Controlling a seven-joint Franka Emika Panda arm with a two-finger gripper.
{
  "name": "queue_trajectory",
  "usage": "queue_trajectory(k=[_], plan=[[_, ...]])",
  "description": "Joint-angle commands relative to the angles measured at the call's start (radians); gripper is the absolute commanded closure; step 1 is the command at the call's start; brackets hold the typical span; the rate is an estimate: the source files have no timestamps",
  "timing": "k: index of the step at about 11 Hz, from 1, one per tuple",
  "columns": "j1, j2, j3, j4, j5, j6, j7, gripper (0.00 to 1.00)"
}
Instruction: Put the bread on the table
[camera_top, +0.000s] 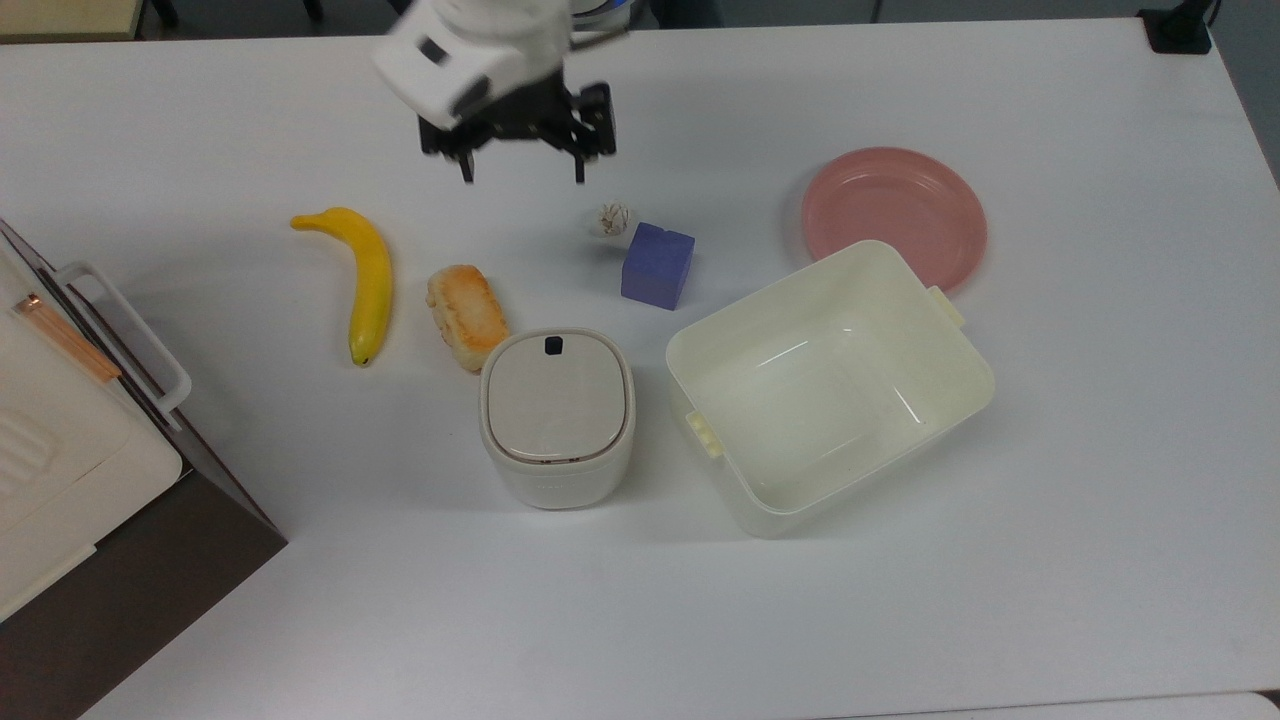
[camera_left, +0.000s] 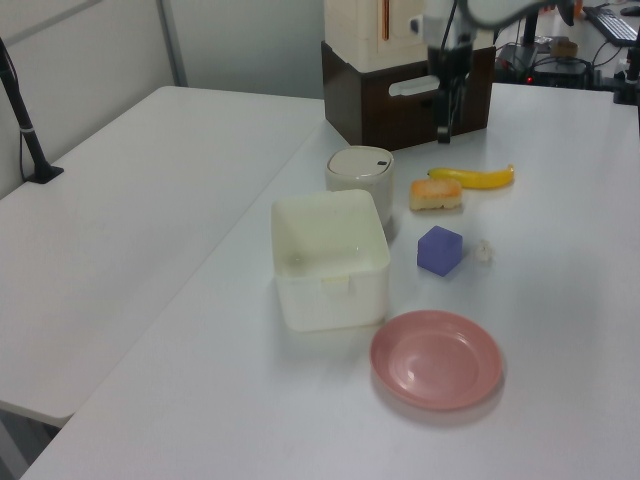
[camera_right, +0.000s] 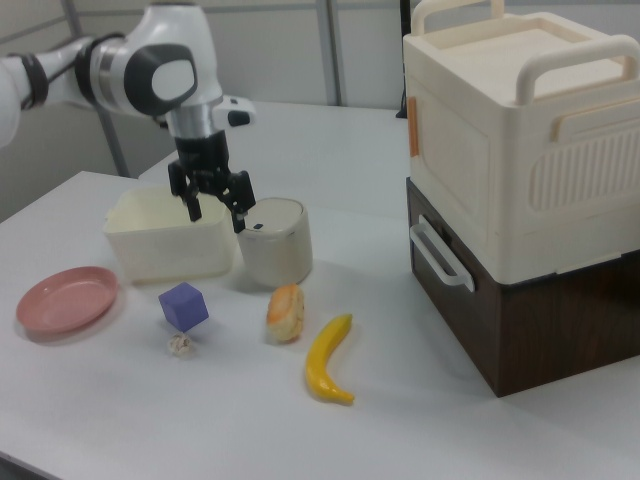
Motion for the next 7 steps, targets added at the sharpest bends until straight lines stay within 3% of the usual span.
queue_trajectory(k=[1,4,5,7], plan=[[-0.242,-0.073,0.207,-0.01,0.06,-0.048,0.098,0.0],[-0.241,-0.07,0.202,-0.002,0.024,-0.034,0.067,0.0],[-0.241,-0.062,0.204,-0.001,-0.037,-0.028,0.07,0.0],[-0.243,-0.059,0.202,0.001,-0.039,-0.021,0.072,0.0]])
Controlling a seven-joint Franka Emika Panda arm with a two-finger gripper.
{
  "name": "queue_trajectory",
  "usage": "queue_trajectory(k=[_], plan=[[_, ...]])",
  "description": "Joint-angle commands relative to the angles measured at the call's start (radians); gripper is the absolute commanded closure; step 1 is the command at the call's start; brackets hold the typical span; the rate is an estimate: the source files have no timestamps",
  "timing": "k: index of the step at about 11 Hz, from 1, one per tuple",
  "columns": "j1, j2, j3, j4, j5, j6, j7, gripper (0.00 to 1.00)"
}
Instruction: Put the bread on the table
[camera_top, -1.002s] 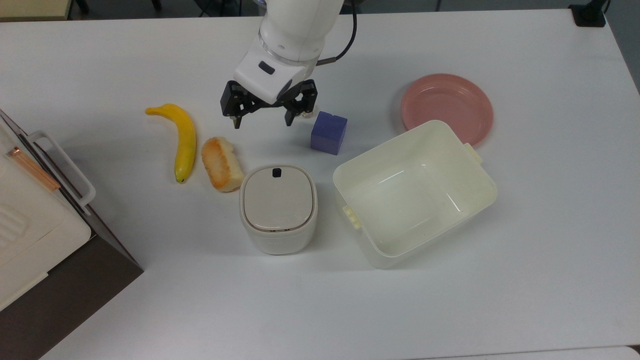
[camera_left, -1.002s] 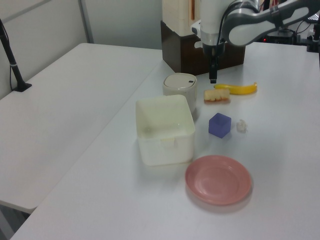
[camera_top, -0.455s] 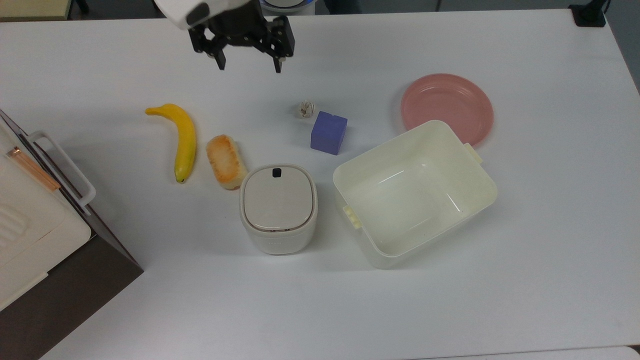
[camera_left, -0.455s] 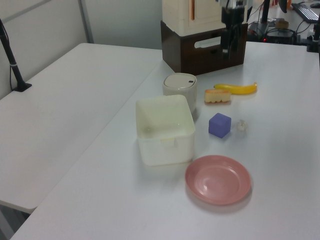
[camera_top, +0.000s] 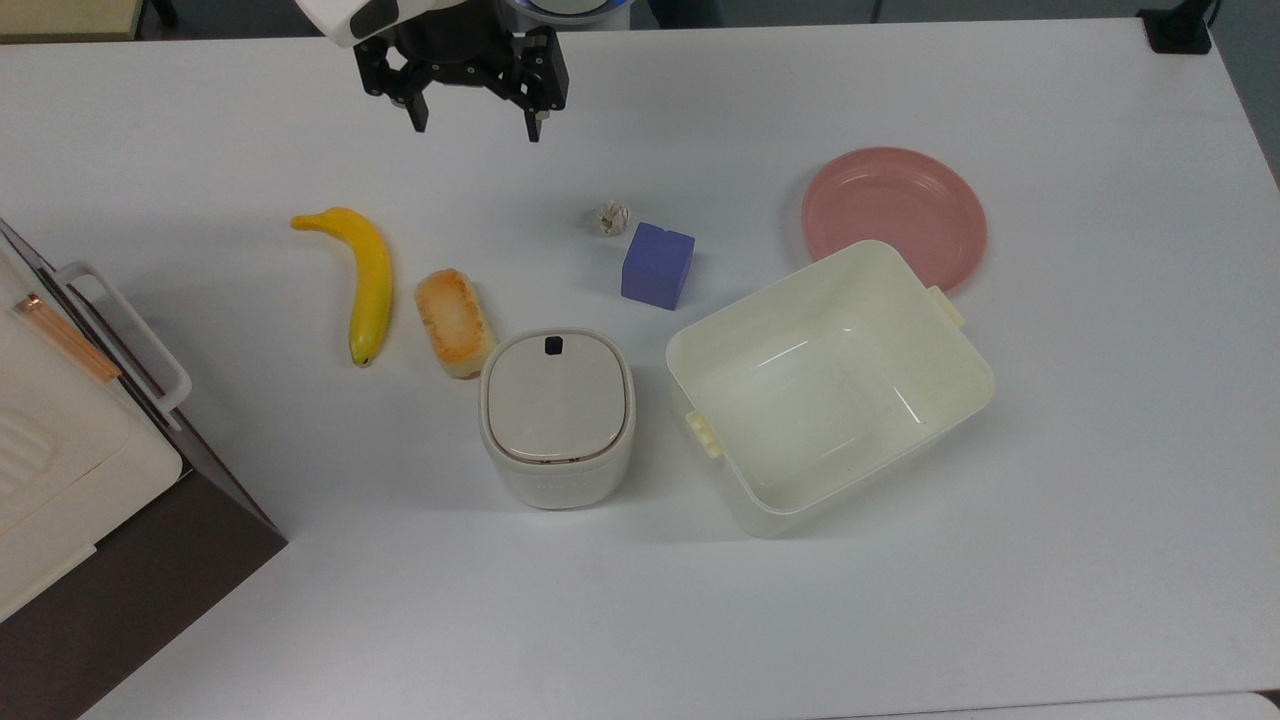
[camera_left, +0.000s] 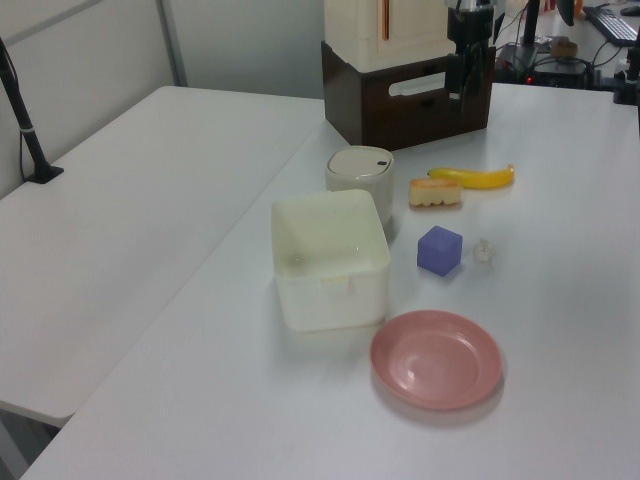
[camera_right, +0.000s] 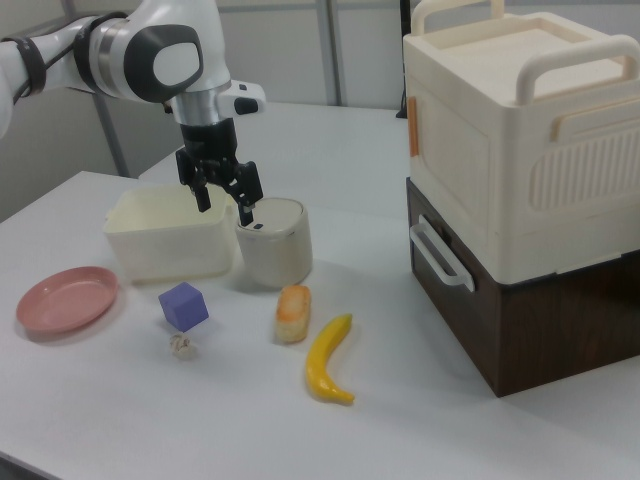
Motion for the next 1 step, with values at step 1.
queue_trajectory(k=[1], plan=[[-0.004,-0.003,0.008,-0.006,-0.017,0.006,0.016,0.0]])
